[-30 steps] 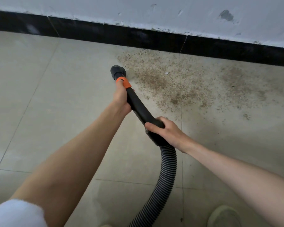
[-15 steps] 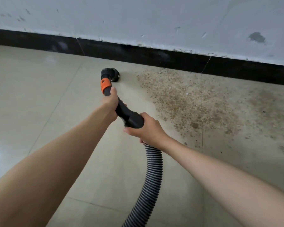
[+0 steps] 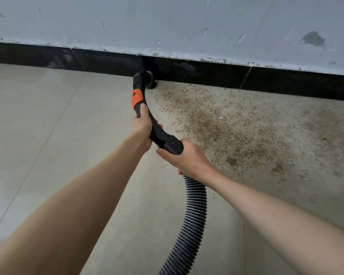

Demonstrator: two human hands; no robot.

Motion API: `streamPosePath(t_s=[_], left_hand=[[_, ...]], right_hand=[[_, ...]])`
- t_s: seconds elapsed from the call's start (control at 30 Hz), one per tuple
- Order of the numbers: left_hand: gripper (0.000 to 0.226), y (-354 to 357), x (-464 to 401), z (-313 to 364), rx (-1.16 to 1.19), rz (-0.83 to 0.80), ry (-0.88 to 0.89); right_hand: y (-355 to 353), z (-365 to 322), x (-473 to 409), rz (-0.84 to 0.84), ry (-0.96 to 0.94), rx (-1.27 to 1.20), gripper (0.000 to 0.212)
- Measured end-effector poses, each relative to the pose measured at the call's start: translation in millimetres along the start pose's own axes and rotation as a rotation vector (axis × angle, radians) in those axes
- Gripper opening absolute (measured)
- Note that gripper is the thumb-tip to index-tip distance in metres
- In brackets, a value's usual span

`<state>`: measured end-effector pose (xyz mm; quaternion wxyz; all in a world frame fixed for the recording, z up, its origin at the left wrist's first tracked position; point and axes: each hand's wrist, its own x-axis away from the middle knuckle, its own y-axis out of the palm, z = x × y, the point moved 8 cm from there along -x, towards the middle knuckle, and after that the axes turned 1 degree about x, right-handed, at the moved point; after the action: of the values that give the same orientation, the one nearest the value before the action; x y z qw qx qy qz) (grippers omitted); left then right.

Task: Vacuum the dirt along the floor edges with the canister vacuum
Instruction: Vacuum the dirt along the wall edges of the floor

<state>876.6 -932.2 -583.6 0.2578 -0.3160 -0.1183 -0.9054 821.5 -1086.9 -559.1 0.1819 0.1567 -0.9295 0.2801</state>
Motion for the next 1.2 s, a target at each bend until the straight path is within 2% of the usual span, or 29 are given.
streamPosePath(t_s=[0.13,0.47,0.6,0.7,0.83,1.03,1.2], left_hand=[[0.041,35,21,-20,-0.051,-0.045,0.014],[0.060,114,70,-68,-0.183,-0.110,-0.003],[0.043,140,89,-80,-0.191,-0.135,0.005],[0.052,155,99,-89,-0.239,-0.158,0.005],[0.052,176,111,-98,-0.270,-0.237,0.017],[0.048,177,112,-92,-0.251,-0.304,-0.001],[0.047,134,90,-59,-0.233,-0.220,0.048]], right_hand=[[-30,28,16,0.030,0.010,-0.025,0.045],[-92,93,58,0.108,0.089,-0.106,0.042],[-112,115,71,0.150,0.107,-0.146,0.041],[-122,127,80,0.174,0.117,-0.170,0.043],[-132,139,93,0.220,0.127,-0.212,0.042],[-129,128,98,0.251,0.112,-0.226,0.038],[-101,88,80,0.214,0.045,-0.207,0.039]])
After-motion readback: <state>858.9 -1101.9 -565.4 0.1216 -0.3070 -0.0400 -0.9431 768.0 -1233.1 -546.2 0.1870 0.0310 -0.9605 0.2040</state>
